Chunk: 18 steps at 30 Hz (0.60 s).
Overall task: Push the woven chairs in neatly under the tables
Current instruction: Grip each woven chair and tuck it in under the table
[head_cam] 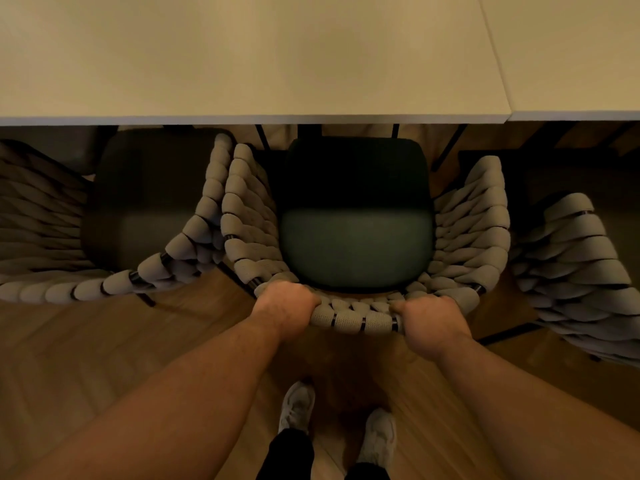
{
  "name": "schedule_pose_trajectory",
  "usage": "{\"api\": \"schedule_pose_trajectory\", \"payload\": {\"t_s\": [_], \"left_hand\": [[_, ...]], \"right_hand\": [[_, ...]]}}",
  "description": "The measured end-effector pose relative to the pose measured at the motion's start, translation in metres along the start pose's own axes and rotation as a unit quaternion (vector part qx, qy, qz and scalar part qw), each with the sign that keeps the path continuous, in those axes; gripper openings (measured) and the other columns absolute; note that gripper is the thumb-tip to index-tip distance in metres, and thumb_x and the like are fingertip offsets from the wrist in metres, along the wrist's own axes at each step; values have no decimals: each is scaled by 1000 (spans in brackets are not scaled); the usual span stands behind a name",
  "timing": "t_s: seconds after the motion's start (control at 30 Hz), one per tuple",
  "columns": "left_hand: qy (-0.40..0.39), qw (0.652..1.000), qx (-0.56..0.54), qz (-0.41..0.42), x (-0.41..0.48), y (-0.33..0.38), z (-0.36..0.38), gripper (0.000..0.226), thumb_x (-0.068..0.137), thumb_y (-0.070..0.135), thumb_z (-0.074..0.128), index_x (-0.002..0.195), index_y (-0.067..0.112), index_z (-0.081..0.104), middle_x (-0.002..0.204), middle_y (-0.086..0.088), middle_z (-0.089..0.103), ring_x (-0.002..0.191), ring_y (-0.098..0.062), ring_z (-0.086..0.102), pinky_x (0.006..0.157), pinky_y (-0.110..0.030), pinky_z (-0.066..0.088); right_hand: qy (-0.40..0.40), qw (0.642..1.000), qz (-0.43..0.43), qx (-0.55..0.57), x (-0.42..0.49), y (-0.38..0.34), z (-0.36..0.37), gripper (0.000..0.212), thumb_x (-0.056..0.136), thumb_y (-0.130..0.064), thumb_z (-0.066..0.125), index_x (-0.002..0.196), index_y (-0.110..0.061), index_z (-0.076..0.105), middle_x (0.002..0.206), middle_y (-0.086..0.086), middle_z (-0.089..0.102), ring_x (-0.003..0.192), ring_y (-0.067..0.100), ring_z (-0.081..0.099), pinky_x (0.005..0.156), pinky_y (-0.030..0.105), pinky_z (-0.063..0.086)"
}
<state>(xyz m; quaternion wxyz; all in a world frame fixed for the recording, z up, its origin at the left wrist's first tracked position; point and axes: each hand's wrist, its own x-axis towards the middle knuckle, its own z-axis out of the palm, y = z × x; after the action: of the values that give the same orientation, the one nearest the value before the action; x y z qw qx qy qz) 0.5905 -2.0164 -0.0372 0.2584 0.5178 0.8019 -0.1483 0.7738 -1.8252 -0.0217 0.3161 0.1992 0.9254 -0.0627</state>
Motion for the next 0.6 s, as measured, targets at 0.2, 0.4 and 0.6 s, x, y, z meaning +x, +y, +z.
{"api": "schedule_pose_trajectory", "payload": {"t_s": [0.2, 0.4, 0.6], "left_hand": [[-19, 999, -25, -7, 12, -19, -1, 27, 100, 31, 63, 126, 40, 63, 114, 8, 69, 102, -16, 65, 96, -46, 57], [-14, 1000, -27, -5, 18, -21, -7, 29, 100, 33, 63, 127, 42, 63, 115, 10, 68, 103, -16, 65, 95, -45, 57], [-24, 999, -32, -9, 22, -25, -11, 33, 100, 32, 64, 131, 43, 62, 117, 10, 69, 104, -15, 65, 95, -44, 58]], "right_hand": [[-26, 1000, -14, -8, 21, -2, -14, 36, 101, -24, 62, 133, -41, 60, 100, -9, 54, 97, 16, 55, 95, 41, 53], [-34, 999, -13, -17, 31, 0, -20, 38, 99, -25, 64, 134, -40, 59, 102, -9, 56, 99, 17, 57, 95, 44, 56], [-35, 999, -14, -5, 34, 2, -26, 36, 99, -25, 65, 132, -40, 61, 104, -8, 63, 100, 18, 62, 94, 44, 58]]}}
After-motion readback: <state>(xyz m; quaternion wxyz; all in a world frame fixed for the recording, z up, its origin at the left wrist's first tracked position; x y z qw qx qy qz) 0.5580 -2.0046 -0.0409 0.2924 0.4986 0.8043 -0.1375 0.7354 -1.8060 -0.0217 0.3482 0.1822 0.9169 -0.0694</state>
